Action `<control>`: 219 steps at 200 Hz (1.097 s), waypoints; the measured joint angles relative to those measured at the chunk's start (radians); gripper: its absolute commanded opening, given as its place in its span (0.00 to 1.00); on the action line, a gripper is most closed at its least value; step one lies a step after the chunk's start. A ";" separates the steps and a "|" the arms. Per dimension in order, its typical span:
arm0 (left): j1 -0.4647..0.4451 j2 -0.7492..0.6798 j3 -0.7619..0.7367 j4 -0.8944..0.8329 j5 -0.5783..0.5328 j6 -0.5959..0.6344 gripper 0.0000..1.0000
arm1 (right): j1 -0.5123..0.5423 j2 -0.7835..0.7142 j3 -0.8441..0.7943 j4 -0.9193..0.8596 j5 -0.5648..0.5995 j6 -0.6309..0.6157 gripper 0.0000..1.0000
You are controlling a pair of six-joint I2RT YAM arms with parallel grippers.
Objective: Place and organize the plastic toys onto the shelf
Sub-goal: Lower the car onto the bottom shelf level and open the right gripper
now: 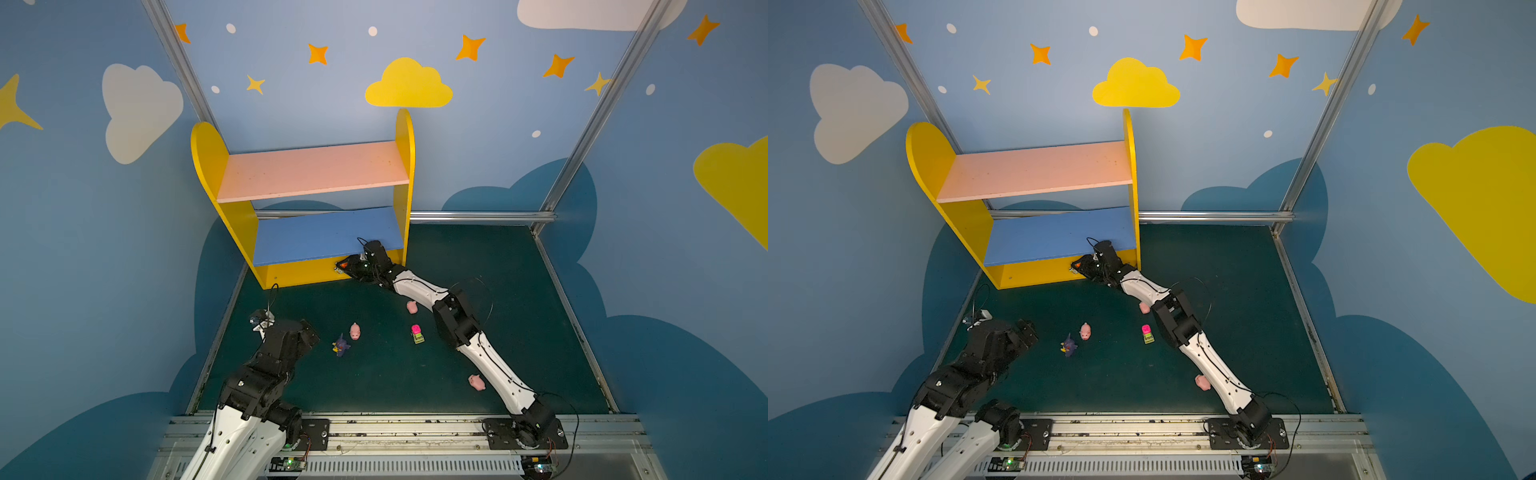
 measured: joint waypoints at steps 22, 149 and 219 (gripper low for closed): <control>0.001 0.000 0.000 0.000 0.003 0.000 1.00 | 0.000 0.003 0.014 -0.007 0.000 -0.003 0.39; 0.003 -0.013 0.000 0.000 0.007 0.000 1.00 | 0.002 0.003 0.008 0.008 -0.022 -0.021 0.42; 0.003 -0.014 0.000 0.000 0.023 0.001 1.00 | 0.002 -0.016 -0.079 0.108 -0.035 -0.016 0.42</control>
